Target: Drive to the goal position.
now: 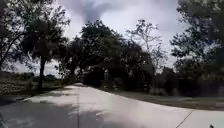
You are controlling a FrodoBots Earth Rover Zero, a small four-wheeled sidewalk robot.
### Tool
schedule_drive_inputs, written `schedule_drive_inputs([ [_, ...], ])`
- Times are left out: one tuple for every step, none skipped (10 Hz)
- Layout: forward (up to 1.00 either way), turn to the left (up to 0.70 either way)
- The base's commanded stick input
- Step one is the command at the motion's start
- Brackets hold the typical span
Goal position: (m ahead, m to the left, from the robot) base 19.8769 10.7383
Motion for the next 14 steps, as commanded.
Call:
schedule_drive_inputs([
  [0.85,0.00],
  [0.85,0.00],
  [0.85,0.00],
  [0.85,0.00],
  [0.85,0.14],
  [0.85,0.34],
  [0.85,0.34],
  [0.85,0.33],
  [0.85,0.31],
  [0.85,0.28],
  [0.85,0.03],
  [0.85,0.20],
  [0.85,0.27],
  [0.85,0.04],
])
